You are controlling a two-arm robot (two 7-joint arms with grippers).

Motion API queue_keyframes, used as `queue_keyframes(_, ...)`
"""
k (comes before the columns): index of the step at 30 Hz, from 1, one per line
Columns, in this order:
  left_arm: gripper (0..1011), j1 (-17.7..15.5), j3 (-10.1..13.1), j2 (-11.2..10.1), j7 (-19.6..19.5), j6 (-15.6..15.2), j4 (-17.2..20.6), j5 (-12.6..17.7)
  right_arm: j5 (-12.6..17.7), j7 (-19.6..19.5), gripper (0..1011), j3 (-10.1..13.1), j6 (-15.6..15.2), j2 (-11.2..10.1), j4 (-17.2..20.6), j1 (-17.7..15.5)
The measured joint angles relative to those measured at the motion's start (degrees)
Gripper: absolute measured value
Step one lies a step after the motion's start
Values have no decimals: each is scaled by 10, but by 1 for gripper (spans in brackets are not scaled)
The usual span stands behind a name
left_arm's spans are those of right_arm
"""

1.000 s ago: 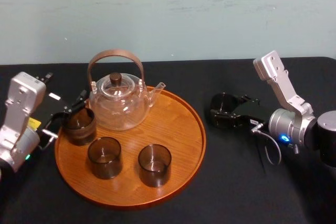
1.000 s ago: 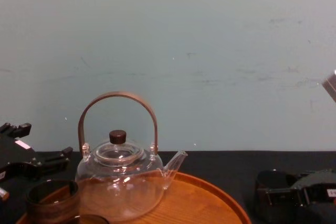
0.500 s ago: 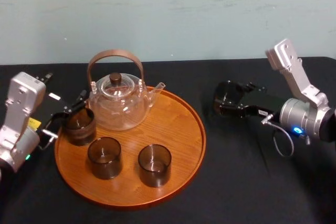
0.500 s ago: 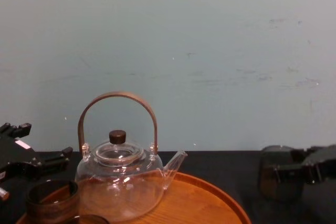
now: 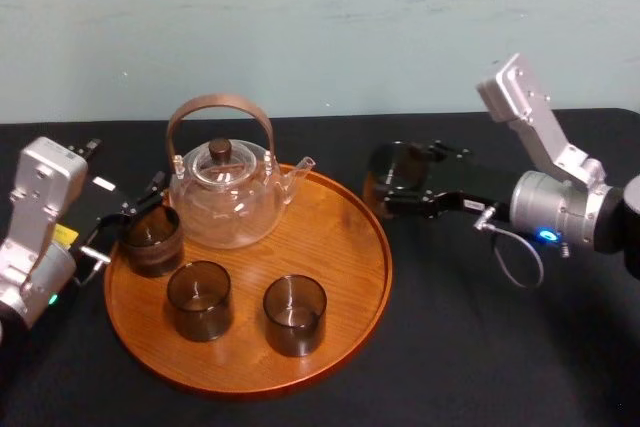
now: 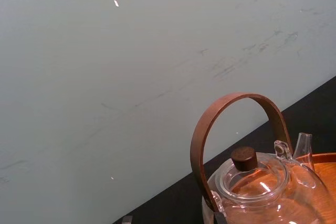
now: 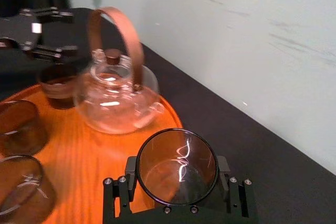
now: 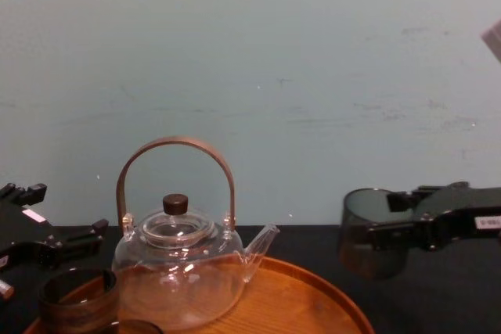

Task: Pick up the glass from the table and place it on the tray.

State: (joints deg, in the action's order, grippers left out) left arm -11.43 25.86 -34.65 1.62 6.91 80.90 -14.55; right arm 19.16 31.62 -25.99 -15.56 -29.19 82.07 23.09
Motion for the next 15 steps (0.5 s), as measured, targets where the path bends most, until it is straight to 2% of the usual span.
queue_keyframes(7,1002,0,0,0,0,0,0,0,1,19,902,-29,12,8,-6,16)
queue_keyframes(15,1001,0,0,0,0,0,0,0,-4,38,902,-65,29,20,-32,34)
